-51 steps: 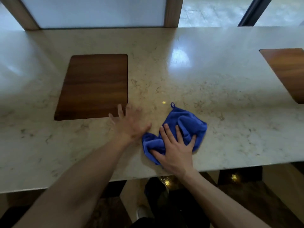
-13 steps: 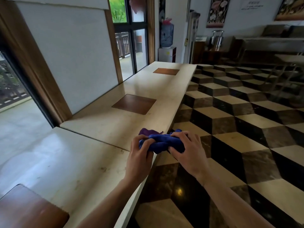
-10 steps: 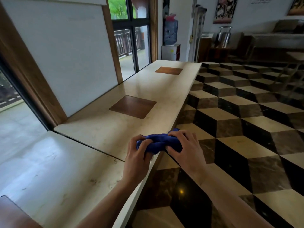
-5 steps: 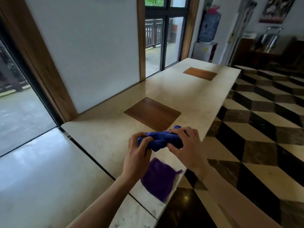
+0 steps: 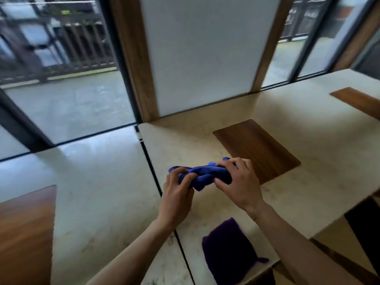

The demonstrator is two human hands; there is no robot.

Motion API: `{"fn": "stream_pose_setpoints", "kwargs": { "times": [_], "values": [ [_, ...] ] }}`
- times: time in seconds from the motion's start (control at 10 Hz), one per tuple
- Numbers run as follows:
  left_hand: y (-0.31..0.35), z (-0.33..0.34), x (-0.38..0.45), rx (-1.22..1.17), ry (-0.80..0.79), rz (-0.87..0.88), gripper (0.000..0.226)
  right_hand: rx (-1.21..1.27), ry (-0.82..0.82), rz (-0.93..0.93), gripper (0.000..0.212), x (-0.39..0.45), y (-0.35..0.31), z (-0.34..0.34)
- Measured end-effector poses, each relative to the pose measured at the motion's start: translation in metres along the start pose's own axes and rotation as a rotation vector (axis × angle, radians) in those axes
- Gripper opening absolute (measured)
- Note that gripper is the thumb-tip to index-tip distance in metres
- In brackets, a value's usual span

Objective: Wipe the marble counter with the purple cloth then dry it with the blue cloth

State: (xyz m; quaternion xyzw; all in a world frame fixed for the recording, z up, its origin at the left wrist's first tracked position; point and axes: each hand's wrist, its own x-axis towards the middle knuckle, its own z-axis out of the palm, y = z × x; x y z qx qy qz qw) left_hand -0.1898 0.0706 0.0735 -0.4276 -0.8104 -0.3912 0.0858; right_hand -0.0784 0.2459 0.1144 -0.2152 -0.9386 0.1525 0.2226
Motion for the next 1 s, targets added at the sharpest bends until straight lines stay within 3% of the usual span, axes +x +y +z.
{"fn": "stream_pose_setpoints", "kwargs": {
  "times": [0.3,0.4,0.5,0.7,0.8,1.0],
  "values": [
    [-0.014,0.029,-0.034,0.179,-0.013,-0.255,0.024,0.001,-0.231,-0.209,0.041,0.016,0.033,0.061],
    [-0.02,0.047,-0.048,0.241,-0.122,-0.335,0.029,-0.069,-0.335,-0.216,0.043,0.008,0.045,0.08],
    [-0.026,0.073,-0.072,0.312,-0.428,-0.5,0.05,-0.168,-0.551,-0.134,0.053,-0.009,0.061,0.104],
    [-0.031,0.088,-0.092,0.431,-0.727,-0.564,0.065,-0.269,-0.85,-0.092,0.071,-0.033,0.084,0.121],
    [-0.028,0.084,-0.089,0.434,-0.757,-0.557,0.063,-0.224,-0.89,-0.079,0.072,-0.035,0.084,0.117],
    [-0.009,0.056,-0.072,0.361,-0.451,-0.561,0.062,0.075,-0.632,-0.1,0.063,-0.009,0.077,0.073]
  ]
}}
